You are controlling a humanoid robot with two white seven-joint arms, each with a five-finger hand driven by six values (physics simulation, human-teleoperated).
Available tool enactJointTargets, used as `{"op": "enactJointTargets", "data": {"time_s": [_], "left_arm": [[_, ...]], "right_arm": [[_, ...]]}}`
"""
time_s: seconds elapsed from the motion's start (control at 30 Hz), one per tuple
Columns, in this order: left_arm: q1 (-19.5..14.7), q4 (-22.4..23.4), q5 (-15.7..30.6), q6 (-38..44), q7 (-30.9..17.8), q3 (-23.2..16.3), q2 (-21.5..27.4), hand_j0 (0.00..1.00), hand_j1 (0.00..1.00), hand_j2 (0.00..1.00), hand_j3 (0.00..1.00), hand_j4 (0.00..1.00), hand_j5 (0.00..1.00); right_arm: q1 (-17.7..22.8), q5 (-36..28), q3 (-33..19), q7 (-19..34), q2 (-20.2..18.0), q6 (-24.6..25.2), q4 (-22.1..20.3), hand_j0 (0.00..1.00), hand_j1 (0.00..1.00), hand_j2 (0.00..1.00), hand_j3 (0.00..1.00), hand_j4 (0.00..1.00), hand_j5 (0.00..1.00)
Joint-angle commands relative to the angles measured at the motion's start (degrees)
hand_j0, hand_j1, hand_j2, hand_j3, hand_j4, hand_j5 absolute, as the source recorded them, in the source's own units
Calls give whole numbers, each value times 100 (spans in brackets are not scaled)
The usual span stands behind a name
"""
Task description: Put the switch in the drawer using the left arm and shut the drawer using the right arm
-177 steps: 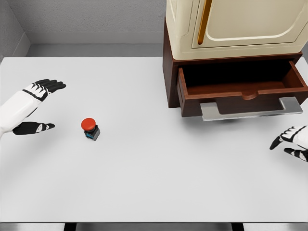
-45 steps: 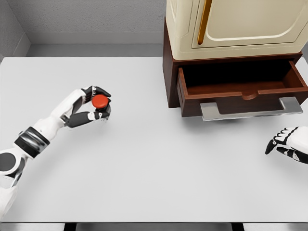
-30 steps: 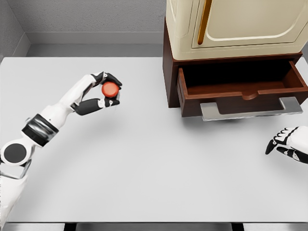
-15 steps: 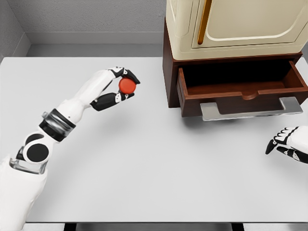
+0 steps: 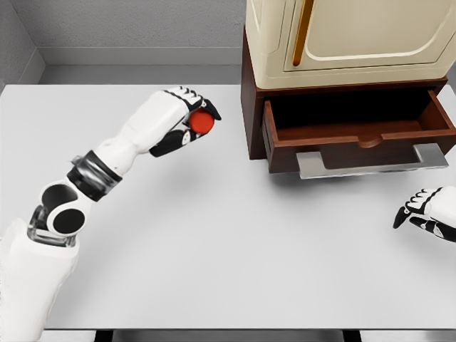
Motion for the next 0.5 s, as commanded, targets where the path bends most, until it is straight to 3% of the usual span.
{"op": "enactJointTargets", "data": {"time_s": [0.0,0.17,0.47], "left_arm": [[-9,-3,-339,-372,3,-1,-76,45,45,45,45,45,45],[-307,-3,-822,-653,3,-291,-111,45,45,45,45,45,45],[-712,-3,-1148,-645,3,-810,-146,45,45,45,45,45,45]], "right_arm": [[0,-35,-1,-2,-9,6,-2,46,46,46,46,46,46],[0,-34,-1,-2,-9,6,-2,46,46,46,46,46,46],[-9,-34,-1,-2,-9,6,7,46,46,46,46,46,46]]}}
